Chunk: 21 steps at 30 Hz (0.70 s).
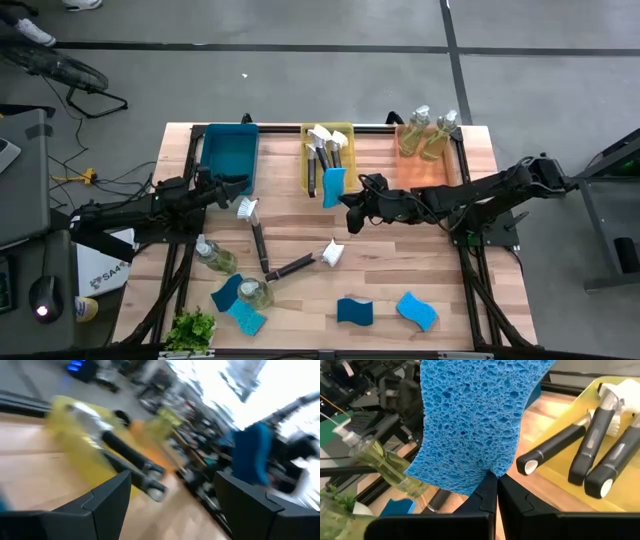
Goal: Pick & Place Kitchen Sink Supplies
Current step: Put the blue dishwashing sponge into the blue bin
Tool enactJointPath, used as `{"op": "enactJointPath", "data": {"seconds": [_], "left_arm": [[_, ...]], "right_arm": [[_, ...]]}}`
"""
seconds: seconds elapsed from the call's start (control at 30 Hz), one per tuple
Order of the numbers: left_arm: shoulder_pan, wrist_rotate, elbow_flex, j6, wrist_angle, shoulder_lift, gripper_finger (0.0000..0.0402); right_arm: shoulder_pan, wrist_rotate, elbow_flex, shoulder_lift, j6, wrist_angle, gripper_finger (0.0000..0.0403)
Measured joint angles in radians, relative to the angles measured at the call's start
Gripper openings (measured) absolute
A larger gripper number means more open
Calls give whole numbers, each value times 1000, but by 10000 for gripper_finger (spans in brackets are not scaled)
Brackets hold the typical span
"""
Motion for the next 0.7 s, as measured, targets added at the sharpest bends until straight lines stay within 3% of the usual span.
{"op": "enactJointPath", "data": {"seconds": [0.13,0.37,0.7], "left_arm": [[0,103,0,80,127,26,280],[0,97,29,145,259,142,280],[0,110,311,398,271,509,280]], "right_arm": [[-13,29,0,0,-46,40,0],[-65,103,0,0,-133,109,0],[-112,177,12,1,-272,158,0]]}}
